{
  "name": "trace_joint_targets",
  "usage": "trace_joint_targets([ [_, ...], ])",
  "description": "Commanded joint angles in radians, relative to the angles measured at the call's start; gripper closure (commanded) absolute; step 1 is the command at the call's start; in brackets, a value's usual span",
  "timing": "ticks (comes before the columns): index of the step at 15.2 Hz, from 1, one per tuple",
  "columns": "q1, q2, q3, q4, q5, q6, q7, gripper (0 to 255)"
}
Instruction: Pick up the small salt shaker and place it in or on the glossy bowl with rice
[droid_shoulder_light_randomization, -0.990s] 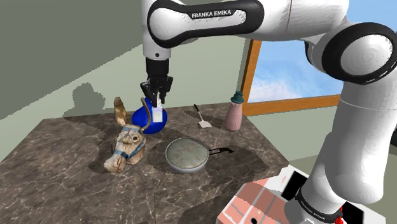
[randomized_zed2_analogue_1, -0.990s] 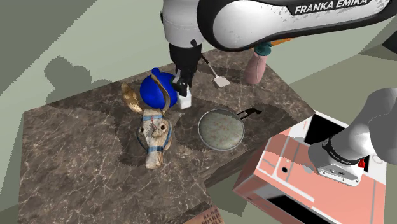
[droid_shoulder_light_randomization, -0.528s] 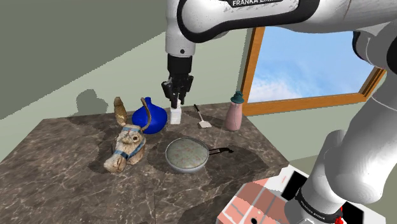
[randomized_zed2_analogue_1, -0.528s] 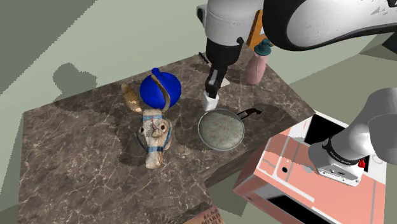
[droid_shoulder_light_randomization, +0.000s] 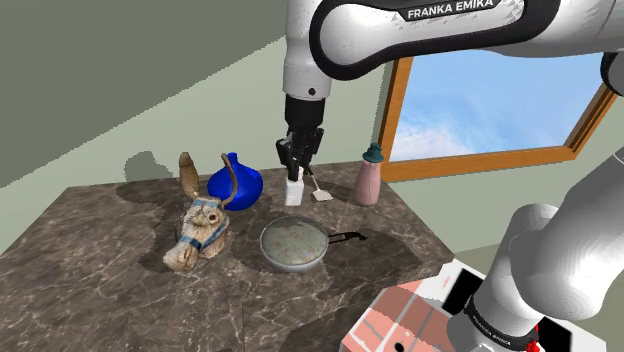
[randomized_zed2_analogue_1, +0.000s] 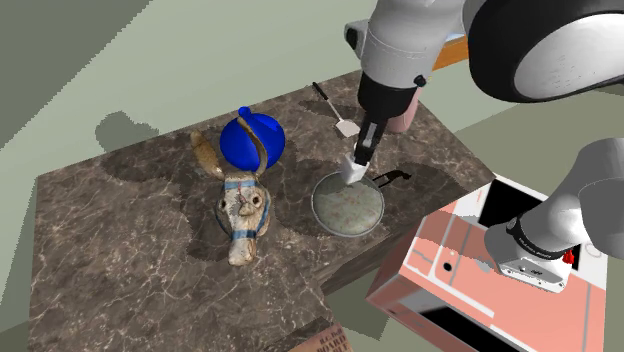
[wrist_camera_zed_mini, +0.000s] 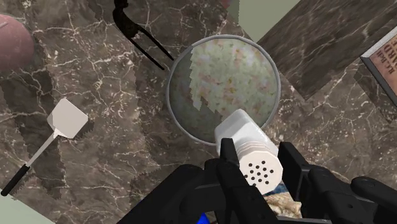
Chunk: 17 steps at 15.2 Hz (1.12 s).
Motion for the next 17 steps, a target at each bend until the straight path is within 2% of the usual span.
trace_joint_targets([
  [1, 0.001, -0.003, 0.001, -0.030, 0.001, 0.027, -0.002, 255],
  [17, 0.004, 0.028, 0.011, -0.208, 0.005, 0.236, -0.008, 255],
])
